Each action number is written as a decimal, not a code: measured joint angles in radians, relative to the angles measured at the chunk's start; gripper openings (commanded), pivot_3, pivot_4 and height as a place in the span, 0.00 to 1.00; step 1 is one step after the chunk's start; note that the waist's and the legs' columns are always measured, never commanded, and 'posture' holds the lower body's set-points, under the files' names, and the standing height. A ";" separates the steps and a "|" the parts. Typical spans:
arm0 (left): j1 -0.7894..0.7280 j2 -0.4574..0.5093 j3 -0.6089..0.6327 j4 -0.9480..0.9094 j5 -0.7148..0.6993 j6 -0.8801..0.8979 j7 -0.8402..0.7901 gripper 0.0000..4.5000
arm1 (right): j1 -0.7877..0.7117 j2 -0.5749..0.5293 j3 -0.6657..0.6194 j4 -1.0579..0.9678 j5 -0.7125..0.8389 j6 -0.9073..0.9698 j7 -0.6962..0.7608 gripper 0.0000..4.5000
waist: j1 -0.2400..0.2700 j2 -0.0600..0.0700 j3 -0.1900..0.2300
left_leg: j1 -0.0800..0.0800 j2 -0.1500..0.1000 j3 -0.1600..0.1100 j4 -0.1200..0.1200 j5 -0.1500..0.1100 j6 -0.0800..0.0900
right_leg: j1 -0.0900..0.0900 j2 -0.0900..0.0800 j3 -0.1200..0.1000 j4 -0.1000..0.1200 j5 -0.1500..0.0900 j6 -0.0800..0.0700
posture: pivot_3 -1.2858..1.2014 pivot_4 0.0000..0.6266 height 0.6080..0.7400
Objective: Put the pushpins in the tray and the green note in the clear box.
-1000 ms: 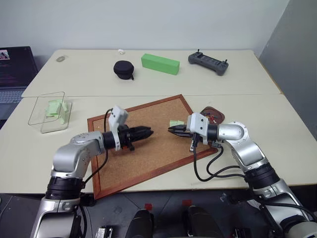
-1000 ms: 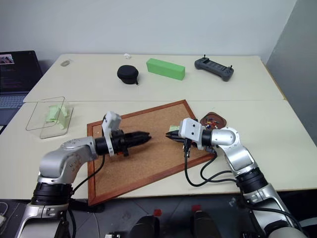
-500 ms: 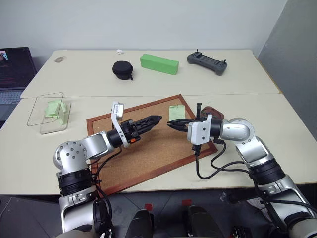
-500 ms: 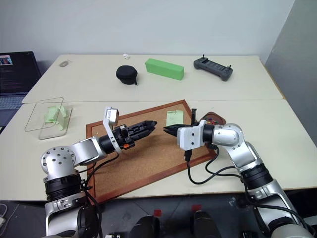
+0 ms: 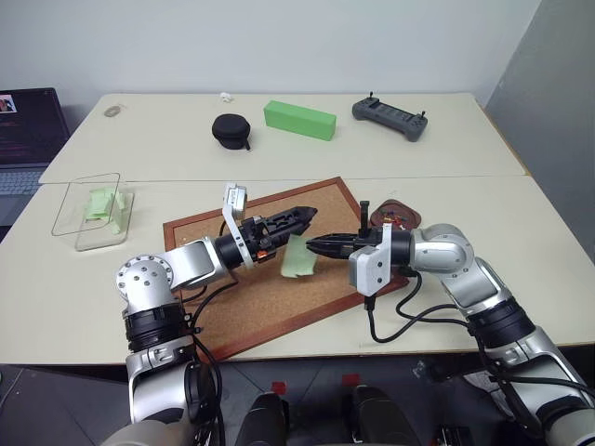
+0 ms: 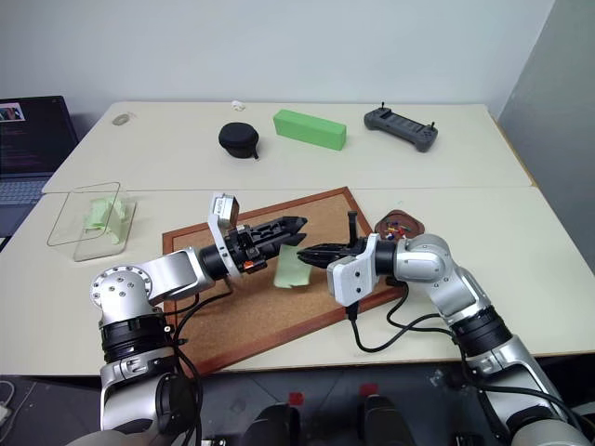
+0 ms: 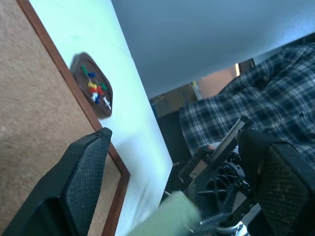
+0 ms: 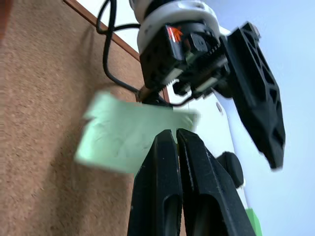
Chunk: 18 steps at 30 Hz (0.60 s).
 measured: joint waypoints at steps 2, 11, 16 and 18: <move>0.000 0.022 -0.020 0.002 0.002 -0.002 -0.018 0.95 | 0.000 0.001 0.003 0.000 0.000 0.000 -0.001 0.00 | 0.000 0.000 0.000 | 0.000 0.000 0.000 0.000 0.000 0.000 | 0.000 0.000 0.000 0.000 0.000 0.000 | 0.52 0.24 1.00; 0.009 0.144 -0.034 0.009 0.048 -0.116 -0.137 0.95 | 0.015 0.015 -0.025 -0.046 0.066 0.131 -0.010 0.00 | 0.001 0.000 0.000 | 0.000 0.000 0.000 0.000 0.000 0.000 | 0.000 -0.001 0.000 0.000 0.000 0.000 | 0.52 0.24 1.00; 0.063 0.243 -0.141 -0.119 0.153 -0.256 -0.306 0.95 | 0.019 0.029 -0.064 -0.072 0.110 0.250 -0.029 0.00 | 0.002 0.000 0.000 | 0.000 0.000 0.000 -0.001 0.000 0.000 | 0.000 -0.001 0.000 -0.001 0.000 0.000 | 0.52 0.24 1.00; 0.068 0.270 -0.165 -0.166 0.178 -0.309 -0.362 0.95 | 0.017 0.033 -0.079 -0.075 0.123 0.282 -0.034 0.00 | 0.002 0.000 0.000 | 0.000 0.000 0.000 -0.001 0.000 0.000 | 0.000 -0.001 0.000 -0.001 0.000 0.000 | 0.52 0.24 1.00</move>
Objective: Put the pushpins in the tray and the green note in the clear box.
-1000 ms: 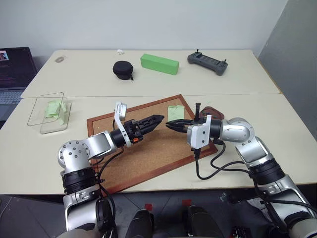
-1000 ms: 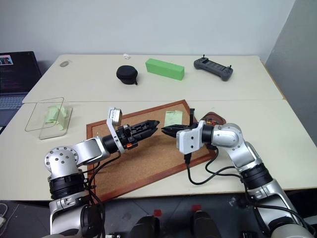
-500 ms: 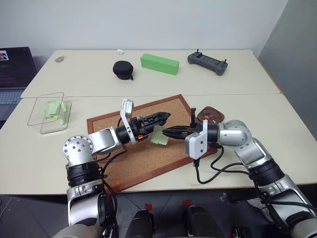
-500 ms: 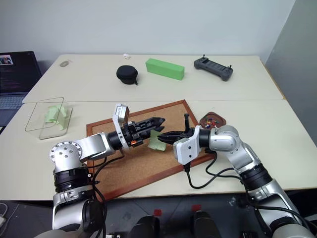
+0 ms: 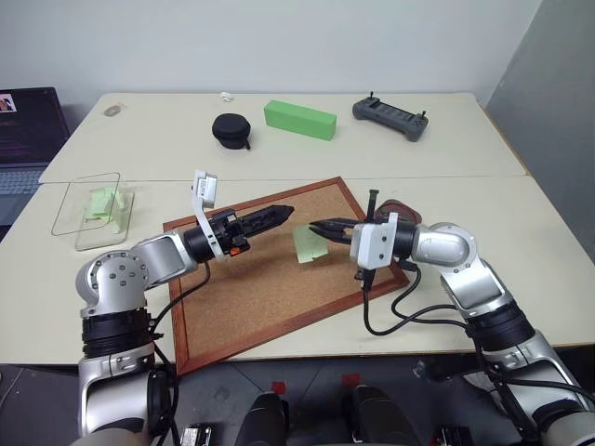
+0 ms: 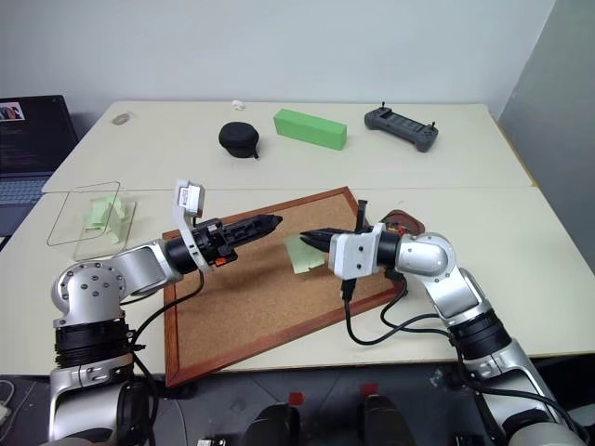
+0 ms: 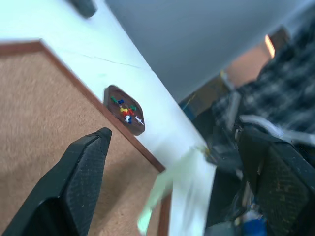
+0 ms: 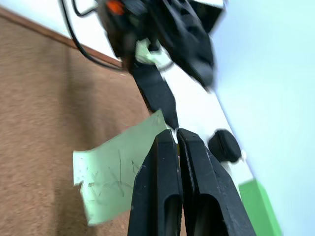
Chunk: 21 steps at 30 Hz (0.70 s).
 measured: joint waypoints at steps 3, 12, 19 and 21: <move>0.030 0.039 -0.054 -0.065 0.056 -0.083 -0.080 0.95 | -0.008 0.005 -0.008 0.000 0.001 0.031 -0.014 0.00 | -0.001 0.000 0.000 | 0.000 0.000 0.001 0.000 0.000 0.000 | 0.000 0.000 0.001 0.000 0.000 0.000 | 0.52 0.24 1.00; 0.062 0.041 -0.190 -0.129 0.203 -0.262 -0.175 0.95 | -0.063 0.028 -0.036 0.016 0.006 0.070 -0.029 0.00 | -0.001 0.000 0.000 | 0.000 -0.001 0.001 0.000 -0.001 0.001 | 0.000 0.001 0.001 0.000 0.000 0.000 | 0.52 0.24 1.00; 0.024 -0.016 -0.234 -0.032 0.328 -0.413 -0.174 0.95 | -0.071 0.036 -0.037 -0.005 0.021 0.102 -0.029 0.00 | -0.001 0.000 0.000 | 0.000 -0.001 0.001 0.000 -0.001 0.002 | 0.000 0.002 0.001 0.000 0.000 0.000 | 0.52 0.24 1.00; 0.006 -0.037 -0.234 -0.009 0.331 -0.417 -0.173 0.95 | -0.071 0.038 -0.037 -0.013 0.023 0.113 -0.029 0.00 | -0.001 0.000 0.000 | -0.001 -0.001 0.001 0.000 -0.002 0.004 | 0.000 0.003 0.000 0.000 0.000 0.000 | 0.52 0.24 1.00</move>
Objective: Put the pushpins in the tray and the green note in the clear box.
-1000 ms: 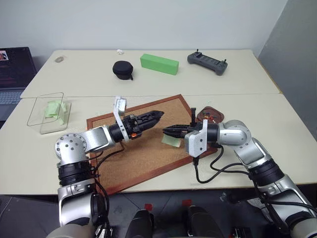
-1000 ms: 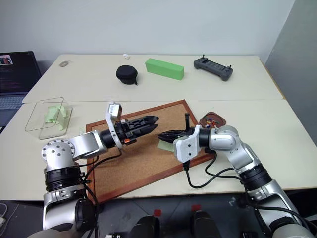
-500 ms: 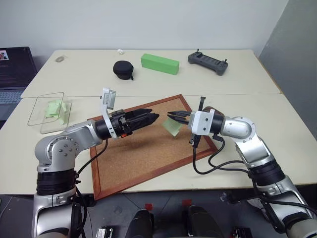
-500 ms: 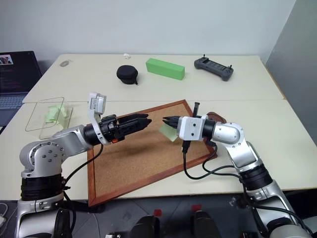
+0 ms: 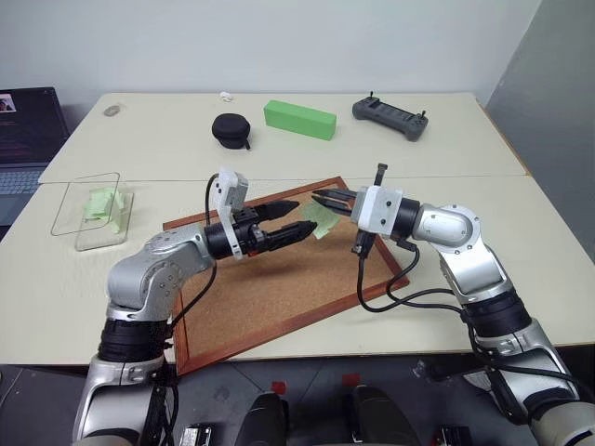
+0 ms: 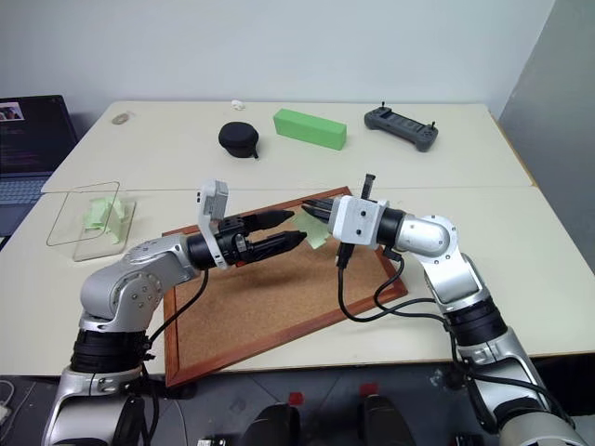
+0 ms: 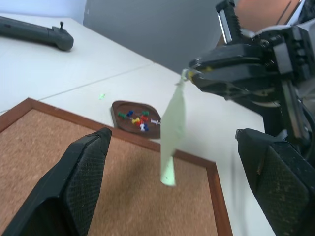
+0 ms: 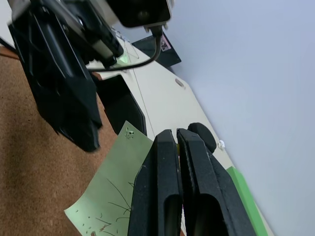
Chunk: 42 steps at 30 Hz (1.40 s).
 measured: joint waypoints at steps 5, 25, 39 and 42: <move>-0.023 -0.018 -0.013 0.026 0.021 -0.011 -0.007 0.95 | 0.000 0.008 0.000 -0.018 0.009 0.025 -0.006 0.00 | -0.001 0.000 0.000 | 0.000 0.000 0.000 0.000 0.000 0.000 | 0.000 0.000 0.000 0.000 0.000 0.000 | 0.52 0.24 1.00; -0.035 -0.051 -0.030 0.065 0.071 -0.050 -0.044 0.17 | -0.001 0.038 0.001 -0.038 0.018 0.063 -0.009 0.00 | 0.000 0.000 0.000 | 0.000 0.001 0.000 0.000 0.000 0.000 | 0.000 0.002 0.000 0.000 0.000 0.000 | 0.52 0.24 1.00; -0.066 -0.083 0.012 0.074 0.018 0.090 0.046 0.01 | -0.001 0.041 0.001 -0.042 0.018 0.073 -0.009 0.00 | -0.001 0.000 0.000 | 0.000 0.001 -0.001 0.000 0.000 0.001 | 0.000 0.002 0.000 0.000 0.000 0.000 | 0.52 0.24 1.00; -0.066 -0.086 0.030 0.081 0.000 0.132 0.070 0.01 | -0.001 0.040 0.001 -0.062 0.019 0.079 -0.010 0.00 | -0.001 0.000 0.000 | 0.000 0.001 -0.001 0.000 0.000 0.000 | 0.000 0.002 -0.001 0.000 0.000 0.000 | 0.52 0.24 1.00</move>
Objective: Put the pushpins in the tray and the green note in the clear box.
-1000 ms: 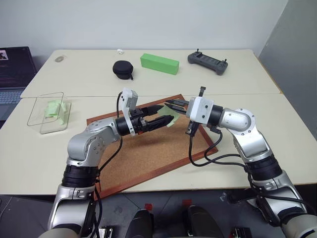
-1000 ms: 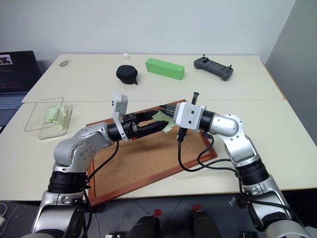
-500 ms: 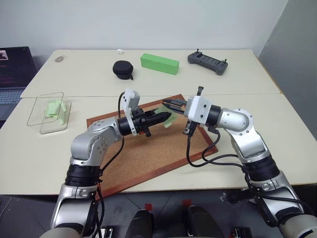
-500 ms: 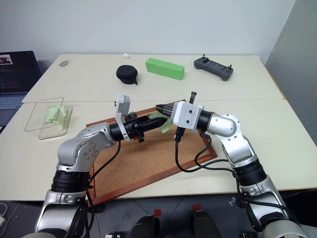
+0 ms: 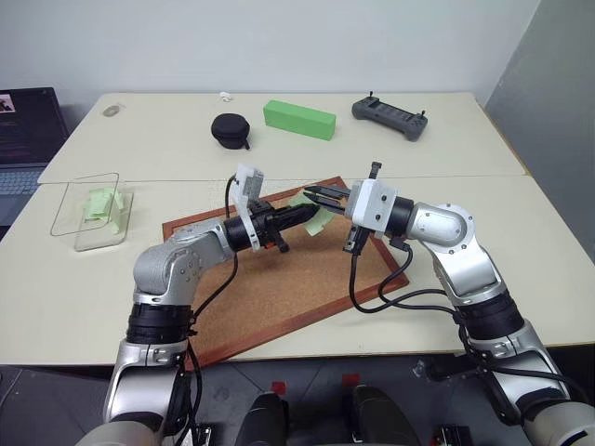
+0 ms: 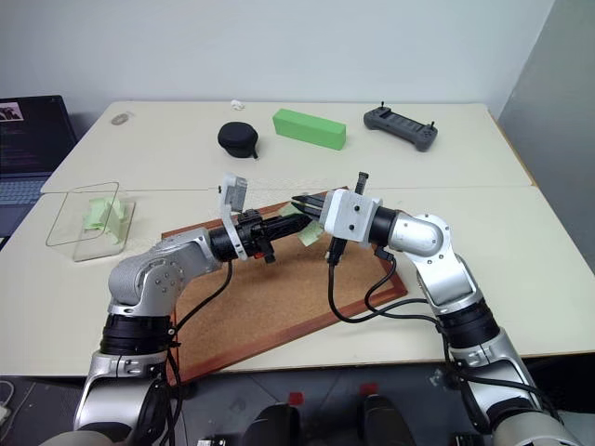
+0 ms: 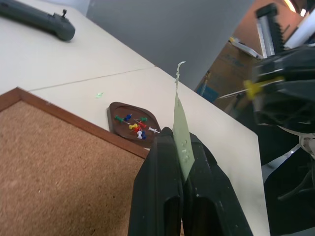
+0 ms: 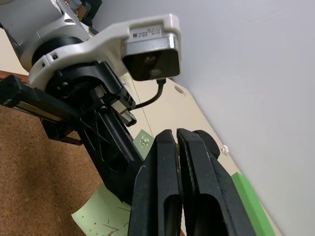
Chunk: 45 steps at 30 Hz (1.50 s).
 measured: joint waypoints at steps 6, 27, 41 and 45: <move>0.003 0.003 -0.002 -0.002 0.002 0.014 0.013 0.01 | 0.017 -0.005 -0.001 -0.044 0.001 0.018 -0.006 0.00 | 0.001 0.000 0.000 | 0.000 0.000 0.000 0.000 0.002 -0.003 | 0.000 0.000 0.000 0.000 0.000 0.000 | 0.52 0.24 1.00; 0.020 0.097 -0.326 -0.044 0.413 -0.517 -0.184 0.01 | 0.141 0.004 -0.407 0.083 0.193 0.706 -0.312 0.00 | -0.007 0.000 0.000 | 0.001 -0.001 0.004 -0.001 -0.001 0.001 | 0.000 0.004 0.003 0.000 0.000 0.000 | 0.52 0.24 1.00; 0.044 0.104 -0.343 -0.005 0.485 -0.574 -0.181 0.01 | 0.060 0.052 -0.396 0.337 0.207 0.663 -0.331 0.00 | -0.006 0.001 0.000 | 0.000 -0.001 0.003 -0.001 -0.001 0.002 | -0.001 0.002 0.003 0.000 0.000 0.000 | 0.52 0.24 1.00; 0.045 0.113 -0.333 -0.018 0.484 -0.563 -0.180 0.00 | 0.054 0.059 -0.390 0.371 0.206 0.639 -0.331 0.13 | -0.006 0.001 0.000 | -0.001 -0.001 0.003 -0.001 -0.001 0.002 | -0.001 0.002 0.003 0.000 0.000 0.000 | 0.52 0.24 1.00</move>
